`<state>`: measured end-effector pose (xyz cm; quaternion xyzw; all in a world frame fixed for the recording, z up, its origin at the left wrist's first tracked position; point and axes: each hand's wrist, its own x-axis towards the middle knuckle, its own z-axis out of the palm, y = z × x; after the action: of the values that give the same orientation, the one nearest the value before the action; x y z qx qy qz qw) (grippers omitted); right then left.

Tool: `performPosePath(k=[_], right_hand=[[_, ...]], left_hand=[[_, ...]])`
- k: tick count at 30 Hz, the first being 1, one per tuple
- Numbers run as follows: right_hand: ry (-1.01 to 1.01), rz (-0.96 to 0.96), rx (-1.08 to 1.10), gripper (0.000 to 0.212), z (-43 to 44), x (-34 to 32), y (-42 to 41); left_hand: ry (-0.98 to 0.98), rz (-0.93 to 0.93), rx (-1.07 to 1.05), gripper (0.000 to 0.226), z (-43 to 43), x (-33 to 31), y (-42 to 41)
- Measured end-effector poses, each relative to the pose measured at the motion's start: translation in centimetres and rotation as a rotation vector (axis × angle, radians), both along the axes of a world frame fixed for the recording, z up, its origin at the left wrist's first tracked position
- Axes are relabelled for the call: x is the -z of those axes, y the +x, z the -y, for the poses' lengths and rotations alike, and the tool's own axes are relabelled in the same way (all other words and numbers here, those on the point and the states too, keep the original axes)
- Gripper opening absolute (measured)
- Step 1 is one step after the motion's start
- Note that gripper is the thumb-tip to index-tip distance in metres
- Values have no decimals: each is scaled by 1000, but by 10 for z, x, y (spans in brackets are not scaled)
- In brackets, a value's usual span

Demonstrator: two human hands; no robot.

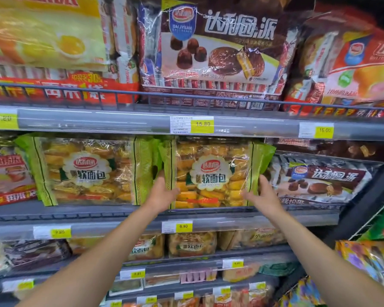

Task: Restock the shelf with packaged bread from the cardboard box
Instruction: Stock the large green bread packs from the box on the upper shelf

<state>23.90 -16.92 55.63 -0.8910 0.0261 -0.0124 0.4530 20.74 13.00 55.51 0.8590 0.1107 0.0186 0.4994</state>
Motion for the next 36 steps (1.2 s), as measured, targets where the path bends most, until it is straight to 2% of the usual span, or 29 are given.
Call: performPosePath(k=[3,6,8,11,14,15,17,18,20,22,25,26,30,34,36], right_hand=[[-134,41,25,110,-9,7,1],[-261,74,75,121,-20,13,3],[-273,105,92,121,-23,16,5],[-246,190,72,113,-24,19,6],[-234,219,41,105,-22,22,10],[-248,213,51,102,-22,23,13],[-286,207,83,90,-23,26,21],[-306,207,97,86,-25,26,25],[-321,222,110,91,-28,26,31],[-315,241,117,104,-29,26,39],[-336,214,129,113,-31,28,48],[-348,196,127,112,-31,29,49],[-358,194,128,111,-30,30,49],[-370,132,128,120,-27,27,46],[-370,129,122,118,-25,25,44]], left_hand=[[58,-42,-34,85,7,4,3],[144,-22,-92,85,14,5,7],[178,-16,-87,85,16,7,10],[239,-28,-15,63,16,12,12],[247,17,22,71,13,20,17],[268,14,19,67,12,22,21],[332,-54,5,45,11,24,27],[343,-76,-7,45,10,25,30],[331,-80,-28,49,10,25,37],[319,-74,-11,55,10,25,43],[261,12,-10,98,9,25,50],[255,47,-16,103,9,25,50],[232,69,-22,111,7,31,55],[329,-47,-11,99,3,32,55],[292,-37,-26,103,4,32,53]])
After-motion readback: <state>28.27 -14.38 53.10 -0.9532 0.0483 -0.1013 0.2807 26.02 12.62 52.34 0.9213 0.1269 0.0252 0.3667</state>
